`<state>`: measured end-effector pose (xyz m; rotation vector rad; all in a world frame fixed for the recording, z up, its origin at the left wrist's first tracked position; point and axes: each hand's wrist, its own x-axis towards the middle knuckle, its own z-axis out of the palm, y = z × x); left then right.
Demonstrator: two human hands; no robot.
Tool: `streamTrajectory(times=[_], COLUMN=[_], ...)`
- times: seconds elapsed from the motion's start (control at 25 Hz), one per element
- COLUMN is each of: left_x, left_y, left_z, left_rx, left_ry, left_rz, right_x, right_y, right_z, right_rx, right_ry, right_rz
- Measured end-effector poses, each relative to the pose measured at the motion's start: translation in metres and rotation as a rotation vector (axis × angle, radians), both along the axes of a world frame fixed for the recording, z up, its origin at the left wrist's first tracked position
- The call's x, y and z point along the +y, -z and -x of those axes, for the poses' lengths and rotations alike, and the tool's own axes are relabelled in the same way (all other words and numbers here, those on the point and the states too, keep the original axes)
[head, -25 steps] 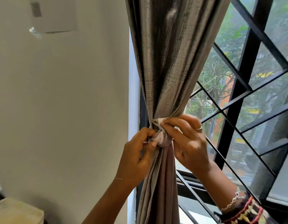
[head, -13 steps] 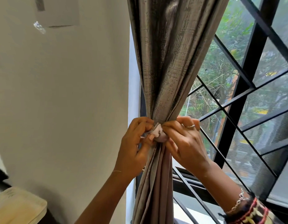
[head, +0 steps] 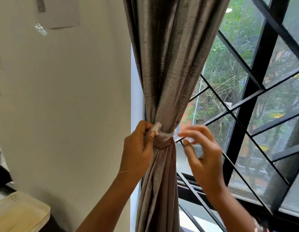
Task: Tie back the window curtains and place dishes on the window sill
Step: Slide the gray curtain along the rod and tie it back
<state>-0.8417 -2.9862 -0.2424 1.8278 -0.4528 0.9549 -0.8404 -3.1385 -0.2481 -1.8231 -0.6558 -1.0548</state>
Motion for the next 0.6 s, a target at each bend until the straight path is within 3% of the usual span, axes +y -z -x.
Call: streamTrajectory(times=[0.08,0.2,0.36,0.6], left_x=[0.0,-0.002,-0.003,-0.001], left_y=[0.0,-0.002,-0.002,0.0], left_z=[-0.001,-0.003,-0.003,0.001], left_rx=[-0.005,0.002,0.058,0.083], left_ry=[-0.014,0.003,0.07,0.125], left_rz=[0.008,0.022,0.1,0.177], right_x=[0.007,0.026,0.032,0.035], right_y=[0.024,0.042,0.018,0.006], right_z=[0.017,0.027,0.015,0.004], right_rx=[0.337,0.785,0.87,0.934], right_ry=[-0.258,-0.552,-0.724,-0.718], right_rz=[-0.405,-0.734,-1.039,-1.121])
